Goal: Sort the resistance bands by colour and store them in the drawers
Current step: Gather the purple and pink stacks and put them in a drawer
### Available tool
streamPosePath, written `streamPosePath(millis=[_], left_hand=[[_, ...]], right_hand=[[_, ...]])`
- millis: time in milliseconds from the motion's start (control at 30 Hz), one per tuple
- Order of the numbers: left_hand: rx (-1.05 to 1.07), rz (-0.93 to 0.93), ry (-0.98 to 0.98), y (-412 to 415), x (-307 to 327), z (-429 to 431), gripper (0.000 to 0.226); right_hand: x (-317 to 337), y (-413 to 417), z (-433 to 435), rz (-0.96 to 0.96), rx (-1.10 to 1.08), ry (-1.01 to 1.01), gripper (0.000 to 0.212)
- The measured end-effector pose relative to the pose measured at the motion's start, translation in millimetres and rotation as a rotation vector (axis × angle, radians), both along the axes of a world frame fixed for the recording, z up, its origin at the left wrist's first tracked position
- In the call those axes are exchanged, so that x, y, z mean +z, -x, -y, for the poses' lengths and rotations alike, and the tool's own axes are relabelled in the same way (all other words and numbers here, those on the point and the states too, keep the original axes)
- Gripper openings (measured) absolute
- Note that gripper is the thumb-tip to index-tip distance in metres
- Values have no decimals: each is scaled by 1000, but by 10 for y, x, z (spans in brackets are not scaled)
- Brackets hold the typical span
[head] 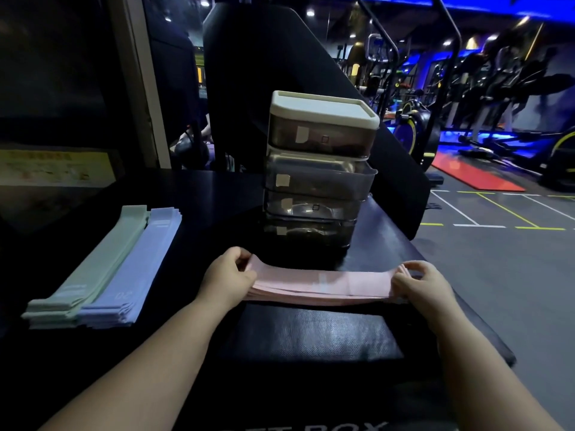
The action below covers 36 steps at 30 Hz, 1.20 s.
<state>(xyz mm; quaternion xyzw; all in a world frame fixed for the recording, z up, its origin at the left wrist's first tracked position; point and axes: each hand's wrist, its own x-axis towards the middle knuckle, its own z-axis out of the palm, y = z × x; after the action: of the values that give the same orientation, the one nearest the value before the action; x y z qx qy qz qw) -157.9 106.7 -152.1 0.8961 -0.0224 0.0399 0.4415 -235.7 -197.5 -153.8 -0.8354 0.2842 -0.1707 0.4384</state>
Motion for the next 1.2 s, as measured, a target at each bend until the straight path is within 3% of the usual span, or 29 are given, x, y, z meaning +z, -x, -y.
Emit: streamPosePath(millis=[133, 333, 467, 633, 733, 967, 1200], left_hand=[[-68, -38, 160, 12, -14, 20, 36], [-176, 5, -146, 10, -91, -28, 62], [-195, 93, -213, 19, -178, -41, 45], [-140, 123, -73, 37, -175, -35, 33], [-111, 115, -11, 71, -166, -37, 38], [-120, 137, -120, 90, -207, -25, 50], [-73, 128, -24, 69, -204, -86, 40]], right_hand=[[28, -11, 46, 80, -50, -19, 23], [-48, -17, 55, -5, -65, 33, 37], [2, -46, -16, 6, -39, 3, 33], [170, -111, -206, 93, 13, 10, 25], [268, -183, -412, 109, 72, 46, 25], [468, -295, -1104, 88, 258, 196, 30], [371, -448, -1676, -31, 399, 307, 38]])
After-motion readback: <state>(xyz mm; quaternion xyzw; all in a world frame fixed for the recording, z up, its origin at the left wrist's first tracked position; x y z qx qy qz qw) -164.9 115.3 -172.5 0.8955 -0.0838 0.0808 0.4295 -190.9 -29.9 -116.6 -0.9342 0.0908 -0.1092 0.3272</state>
